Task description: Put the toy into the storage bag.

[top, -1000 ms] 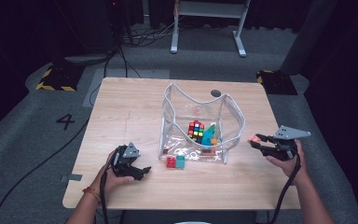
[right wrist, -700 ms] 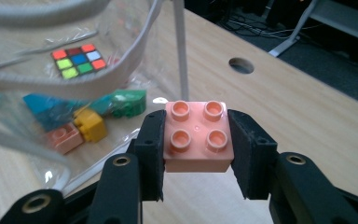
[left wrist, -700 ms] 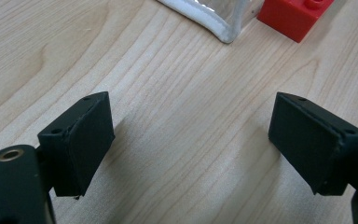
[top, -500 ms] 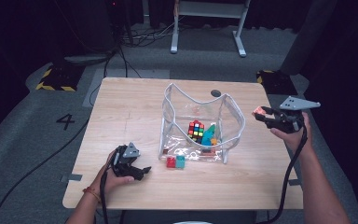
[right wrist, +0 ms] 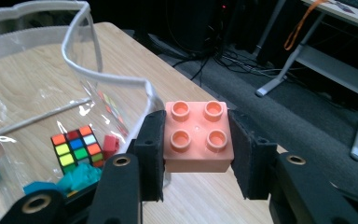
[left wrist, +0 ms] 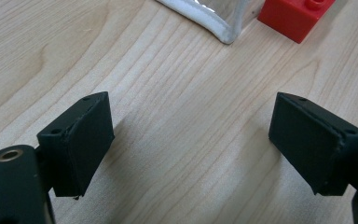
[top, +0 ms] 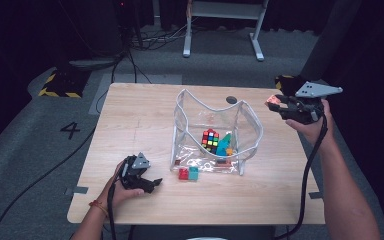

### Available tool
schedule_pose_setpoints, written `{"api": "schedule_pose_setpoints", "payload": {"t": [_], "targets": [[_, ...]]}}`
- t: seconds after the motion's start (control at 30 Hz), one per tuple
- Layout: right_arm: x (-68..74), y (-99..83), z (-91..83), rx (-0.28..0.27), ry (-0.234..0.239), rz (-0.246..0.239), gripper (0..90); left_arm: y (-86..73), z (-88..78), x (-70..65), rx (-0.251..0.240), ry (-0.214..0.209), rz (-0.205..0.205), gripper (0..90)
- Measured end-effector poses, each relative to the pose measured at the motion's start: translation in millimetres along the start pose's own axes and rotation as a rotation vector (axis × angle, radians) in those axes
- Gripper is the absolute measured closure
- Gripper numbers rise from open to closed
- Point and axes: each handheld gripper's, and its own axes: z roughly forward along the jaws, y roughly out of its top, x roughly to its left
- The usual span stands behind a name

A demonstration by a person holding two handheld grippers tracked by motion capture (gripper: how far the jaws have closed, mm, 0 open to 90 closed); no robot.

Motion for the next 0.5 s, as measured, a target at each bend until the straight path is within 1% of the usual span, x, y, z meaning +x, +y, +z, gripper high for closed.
{"api": "schedule_pose_setpoints", "payload": {"t": [0.03, 0.07, 0.13, 0.23, 0.27, 0.3, 0.37, 0.47, 0.5], "targets": [[2.8, 3.3, 1.2, 0.001, 0.000, -0.005, 59.5, 0.0, 0.0, 0.0, 0.000, 0.000, 0.000, 14.0], [4.7, 6.5, 2.9, -0.001, 0.010, -0.017, 59.4, 0.0, 0.0, 0.0, 0.000, 0.000, 0.000, 13.9], [10.5, 13.0, 6.9, -0.008, 0.030, -0.024, 59.4, 0.0, 0.0, 0.0, 0.000, 0.000, 0.000, 13.9], [21.8, 22.1, 15.1, -0.013, 0.066, -0.042, 59.5, 0.0, 0.0, 0.0, 0.000, 0.000, 0.000, 14.0], [26.0, 24.7, 18.3, -0.008, 0.076, -0.046, 59.4, 0.0, 0.0, 0.0, 0.000, 0.000, 0.000, 13.9], [28.5, 27.2, 22.7, -0.015, 0.087, -0.079, 59.4, 0.0, 0.0, 0.0, 0.000, 0.000, 0.000, 14.0], [37.4, 31.2, 30.6, -0.011, 0.121, -0.090, 59.4, 0.0, 0.0, 0.0, 0.000, 0.000, 0.000, 13.9], [51.4, 37.3, 43.7, -0.004, 0.166, -0.132, 59.5, 0.0, 0.0, 0.0, 0.000, 0.000, 0.001, 14.0], [56.2, 39.2, 47.5, 0.003, 0.174, -0.143, 59.4, 0.0, 0.0, 0.0, 0.000, 0.000, 0.000, 13.9]]}}
